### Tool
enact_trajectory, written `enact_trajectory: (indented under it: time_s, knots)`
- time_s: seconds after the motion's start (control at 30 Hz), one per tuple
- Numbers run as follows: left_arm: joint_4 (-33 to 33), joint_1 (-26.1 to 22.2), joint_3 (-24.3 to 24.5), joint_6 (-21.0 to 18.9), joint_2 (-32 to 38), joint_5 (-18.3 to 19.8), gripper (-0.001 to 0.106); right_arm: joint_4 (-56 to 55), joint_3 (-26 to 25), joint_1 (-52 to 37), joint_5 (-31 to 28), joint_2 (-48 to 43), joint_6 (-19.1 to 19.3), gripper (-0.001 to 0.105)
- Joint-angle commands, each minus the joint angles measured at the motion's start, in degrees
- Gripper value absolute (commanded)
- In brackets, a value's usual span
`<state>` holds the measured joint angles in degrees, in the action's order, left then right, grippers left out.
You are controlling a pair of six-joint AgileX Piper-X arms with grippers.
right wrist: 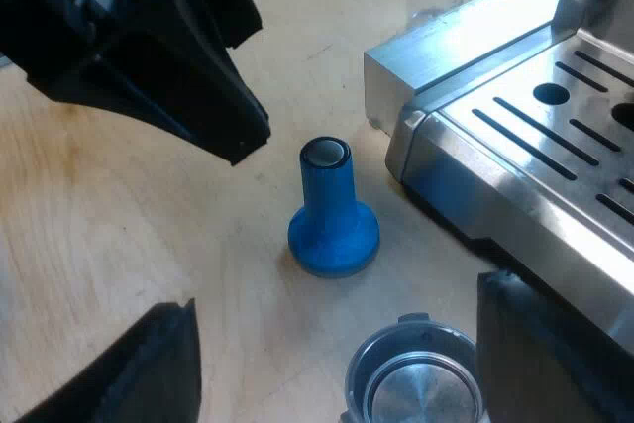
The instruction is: Grind coffee beans and then tamp
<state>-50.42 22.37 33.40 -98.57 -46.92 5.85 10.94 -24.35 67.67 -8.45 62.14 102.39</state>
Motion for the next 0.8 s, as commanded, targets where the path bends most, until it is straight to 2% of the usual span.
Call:
enact_trajectory:
  time_s: [0.03,0.33,0.7,0.8]
  knots:
    - [0.9,1.6,0.1,-0.3,-2.6,-2.5,0.079,0.9,-0.2,0.0,0.6,-0.1,-0.5,0.061]
    - [3.6,1.6,0.2,-0.1,-10.1,-2.5,0.079,0.9,-0.2,0.0,0.6,-0.1,-1.6,0.061]
    - [7.3,1.6,0.2,-0.1,-15.7,-2.5,0.079,0.9,-0.2,0.0,0.6,-0.1,-1.9,0.061]
    - [10.1,1.6,0.2,-0.1,-19.5,-2.3,0.079,0.9,-0.2,0.0,0.6,-0.1,-1.9,0.061]
